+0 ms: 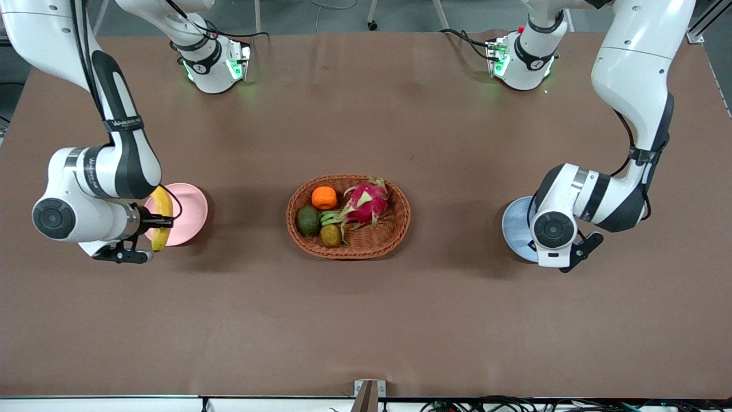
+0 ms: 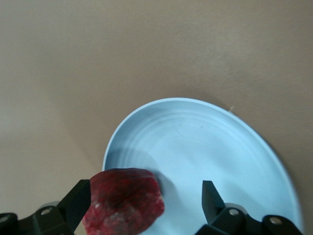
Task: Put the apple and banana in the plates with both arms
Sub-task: 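Lower the apple onto the blue plate and open the left gripper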
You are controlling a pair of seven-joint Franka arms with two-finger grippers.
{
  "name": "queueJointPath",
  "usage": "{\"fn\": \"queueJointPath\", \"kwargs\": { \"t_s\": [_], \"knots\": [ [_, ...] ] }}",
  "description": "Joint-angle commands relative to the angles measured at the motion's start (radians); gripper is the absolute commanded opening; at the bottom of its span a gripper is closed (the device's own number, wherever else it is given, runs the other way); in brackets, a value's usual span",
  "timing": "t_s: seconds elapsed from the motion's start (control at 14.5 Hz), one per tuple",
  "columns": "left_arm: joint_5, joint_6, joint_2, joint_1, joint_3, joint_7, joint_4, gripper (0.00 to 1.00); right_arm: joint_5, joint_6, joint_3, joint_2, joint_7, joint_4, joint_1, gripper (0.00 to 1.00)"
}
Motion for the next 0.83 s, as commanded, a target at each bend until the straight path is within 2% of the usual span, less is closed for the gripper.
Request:
{"fn": "queueJointPath", "kwargs": {
  "t_s": [0.0, 0.14, 0.41, 0.55, 0.76],
  "knots": [
    [-0.085, -0.025, -0.06, -0.004, -0.015, 0.004, 0.033, 1.0, -0.016, 0.134, 0.022, -0.069, -0.02, -0.154, -0.062, 0.23],
    [-0.098, -0.08, -0.116, 0.001, -0.062, 0.073, 0.066, 1.0, -0.015, 0.276, 0.022, -0.101, -0.02, -0.266, -0.064, 0.23],
    [-0.11, -0.246, -0.189, 0.007, -0.085, 0.285, 0.204, 1.0, 0.008, 0.302, 0.024, -0.102, -0.016, -0.28, -0.067, 0.23],
    [-0.113, -0.277, -0.248, 0.006, -0.082, 0.421, 0.231, 1.0, 0.048, 0.31, 0.024, -0.097, -0.016, -0.28, -0.06, 0.23],
    [-0.135, -0.309, -0.345, 0.01, -0.081, 0.677, 0.257, 1.0, 0.048, 0.357, 0.022, -0.091, -0.017, -0.297, -0.06, 0.24]
  ]
}}
